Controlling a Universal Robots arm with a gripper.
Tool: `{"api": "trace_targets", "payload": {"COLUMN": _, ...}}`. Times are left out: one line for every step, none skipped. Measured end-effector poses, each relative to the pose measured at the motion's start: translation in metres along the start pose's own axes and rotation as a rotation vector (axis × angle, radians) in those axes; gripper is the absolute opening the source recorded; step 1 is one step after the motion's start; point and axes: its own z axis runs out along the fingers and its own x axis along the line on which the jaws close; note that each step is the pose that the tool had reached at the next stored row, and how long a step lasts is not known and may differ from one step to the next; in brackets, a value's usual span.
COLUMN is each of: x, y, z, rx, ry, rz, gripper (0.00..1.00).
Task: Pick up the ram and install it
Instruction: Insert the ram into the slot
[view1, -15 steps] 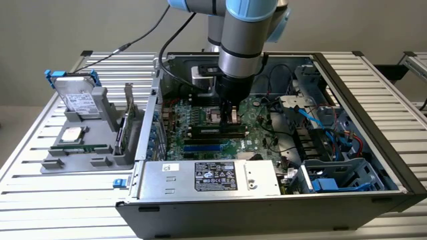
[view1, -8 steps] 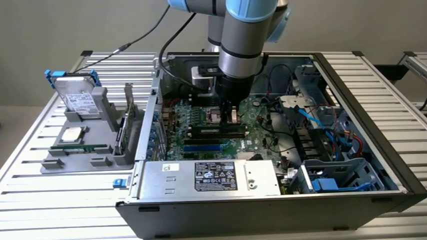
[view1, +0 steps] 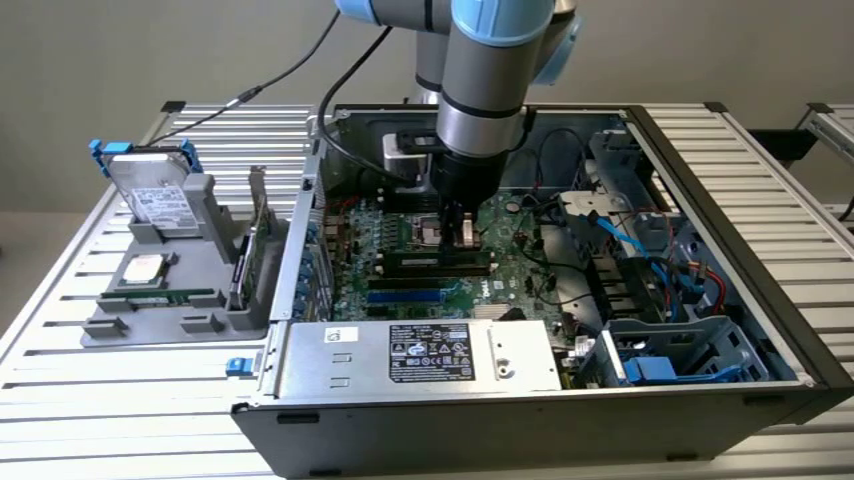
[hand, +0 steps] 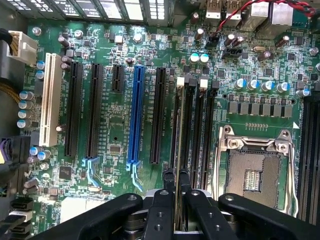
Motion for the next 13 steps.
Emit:
{"api": "trace_targets", "payload": {"x": -0.0001, "y": 0.0001, "z": 0.0001, "rx": 0.0000, "ry": 0.0001, "rz": 0.000, "gripper": 0.14}}
{"api": "trace_targets", "payload": {"x": -0.0002, "y": 0.0002, "z": 0.0002, "rx": -0.0001, "ry": 0.0001, "rz": 0.000, "gripper": 0.14}}
{"api": "trace_targets", "payload": {"x": -0.0004, "y": 0.0005, "z": 0.0004, "rx": 0.0000, "ry": -0.0001, "rz": 0.000, "gripper": 0.14}}
{"api": "trace_targets", "payload": {"x": -0.0006, "y": 0.0006, "z": 0.0005, "rx": 0.0000, "ry": -0.0002, "rz": 0.000, "gripper": 0.14}}
{"api": "trace_targets", "payload": {"x": -0.0008, "y": 0.0008, "z": 0.0006, "rx": 0.0000, "ry": -0.0002, "rz": 0.000, "gripper": 0.14}}
{"api": "trace_targets", "payload": {"x": -0.0010, "y": 0.0009, "z": 0.0007, "rx": 0.0000, "ry": -0.0001, "rz": 0.000, "gripper": 0.14}}
{"api": "trace_targets", "payload": {"x": -0.0011, "y": 0.0010, "z": 0.0007, "rx": -0.0002, "ry": -0.0001, "rz": 0.000, "gripper": 0.14}}
{"api": "trace_targets", "payload": {"x": -0.0011, "y": 0.0012, "z": 0.0007, "rx": -0.0003, "ry": 0.0001, "rz": 0.000, "gripper": 0.14}}
{"api": "trace_targets", "payload": {"x": -0.0011, "y": 0.0013, "z": 0.0007, "rx": -0.0004, "ry": 0.0002, "rz": 0.000, "gripper": 0.14}}
{"api": "trace_targets", "payload": {"x": -0.0012, "y": 0.0013, "z": 0.0008, "rx": -0.0005, "ry": 0.0002, "rz": 0.000, "gripper": 0.14}}
{"api": "trace_targets", "payload": {"x": -0.0012, "y": 0.0014, "z": 0.0011, "rx": -0.0005, "ry": 0.0000, "rz": 0.000, "gripper": 0.14}}
{"api": "trace_targets", "payload": {"x": -0.0013, "y": 0.0014, "z": 0.0017, "rx": -0.0005, "ry": -0.0003, "rz": 0.000, "gripper": 0.14}}
{"api": "trace_targets", "payload": {"x": -0.0013, "y": 0.0014, "z": 0.0025, "rx": -0.0005, "ry": -0.0003, "rz": 0.000, "gripper": 0.14}}
